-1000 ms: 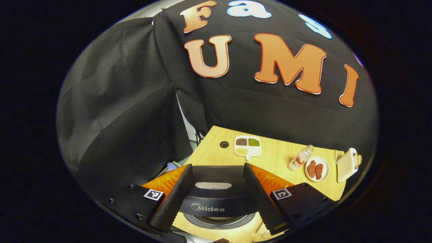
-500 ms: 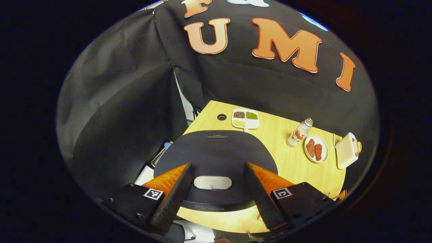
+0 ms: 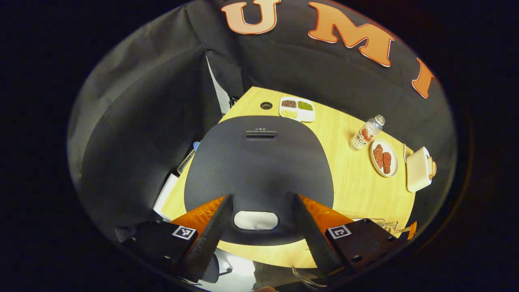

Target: Close the left gripper, press the button to open the rice cooker; take a wooden spoon from the chopstick holder with the right hand, scoop a spoonful of rice and pour it into the rice cooker, then put the wooden spoon back into the chopstick holder.

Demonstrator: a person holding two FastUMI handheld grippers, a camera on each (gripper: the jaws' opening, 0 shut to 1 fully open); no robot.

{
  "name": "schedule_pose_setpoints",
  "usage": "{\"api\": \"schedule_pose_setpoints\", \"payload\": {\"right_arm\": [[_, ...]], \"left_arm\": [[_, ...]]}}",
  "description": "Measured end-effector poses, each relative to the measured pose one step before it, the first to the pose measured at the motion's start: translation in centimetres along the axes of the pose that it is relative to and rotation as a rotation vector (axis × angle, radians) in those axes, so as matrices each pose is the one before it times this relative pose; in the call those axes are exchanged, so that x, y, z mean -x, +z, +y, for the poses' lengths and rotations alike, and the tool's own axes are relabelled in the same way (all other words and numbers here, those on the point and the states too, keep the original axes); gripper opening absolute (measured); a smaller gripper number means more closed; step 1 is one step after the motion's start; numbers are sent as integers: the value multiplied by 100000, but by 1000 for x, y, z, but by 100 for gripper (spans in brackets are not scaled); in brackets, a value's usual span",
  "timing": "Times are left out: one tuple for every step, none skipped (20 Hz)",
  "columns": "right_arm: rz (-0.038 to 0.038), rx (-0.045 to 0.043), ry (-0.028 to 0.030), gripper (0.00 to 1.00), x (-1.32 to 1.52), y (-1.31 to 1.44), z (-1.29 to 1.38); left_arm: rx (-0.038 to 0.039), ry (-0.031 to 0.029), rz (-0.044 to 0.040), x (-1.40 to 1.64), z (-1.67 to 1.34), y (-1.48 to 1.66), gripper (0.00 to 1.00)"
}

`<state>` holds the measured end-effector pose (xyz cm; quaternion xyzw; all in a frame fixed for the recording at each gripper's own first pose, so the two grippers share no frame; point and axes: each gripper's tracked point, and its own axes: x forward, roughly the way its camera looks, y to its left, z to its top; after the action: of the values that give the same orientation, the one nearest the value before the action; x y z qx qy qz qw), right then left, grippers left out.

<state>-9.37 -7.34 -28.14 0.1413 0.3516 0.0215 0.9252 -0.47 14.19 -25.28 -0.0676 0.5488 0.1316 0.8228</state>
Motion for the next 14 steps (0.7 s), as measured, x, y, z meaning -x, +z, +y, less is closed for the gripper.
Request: {"api": "schedule_pose_setpoints", "payload": {"right_arm": [[101, 609, -203, 77, 17, 84, 8], [-7, 453, 65, 77, 60, 75, 21], [-80, 172, 81, 76, -28, 136, 77], [102, 192, -50, 77, -69, 13, 43], [-89, 115, 197, 77, 27, 131, 54], [26, 159, -146, 77, -29, 62, -26], [-59, -1, 73, 77, -20, 126, -9], [62, 140, -375, 77, 27, 15, -61], [29, 383, -161, 77, -133, 74, -53], [316, 447, -422, 77, -100, -12, -37], [114, 264, 108, 77, -8, 113, 6], [-74, 20, 328, 77, 9, 181, 163], [-1, 309, -71, 77, -89, 160, 57], [-42, 678, -15, 77, -111, 84, 37]], "left_arm": [[92, 126, 3096, -564, 42, -279, 99], [844, 591, 2551, -363, 101, -193, 99], [784, 310, 3128, -534, -115, -600, 100], [985, 147, 2130, -197, -83, -146, 98], [455, 90, 3682, -504, -138, -459, 99], [-561, 82, -10, 377, -44, 326, 99], [-1509, -631, 2172, -581, -28, 41, 99], [-1249, -348, 1600, 122, -91, 33, 99], [-1081, -595, 962, -270, -157, 35, 99], [-1628, -383, 1438, -78, -30, -57, 99], [-1891, -786, 615, -95, -139, 197, 99], [-1070, -376, 2444, -432, -8, -128, 100], [-523, -87, 1423, 73, 61, -72, 99], [-85, 36, 546, -47, -53, 141, 100]]}}
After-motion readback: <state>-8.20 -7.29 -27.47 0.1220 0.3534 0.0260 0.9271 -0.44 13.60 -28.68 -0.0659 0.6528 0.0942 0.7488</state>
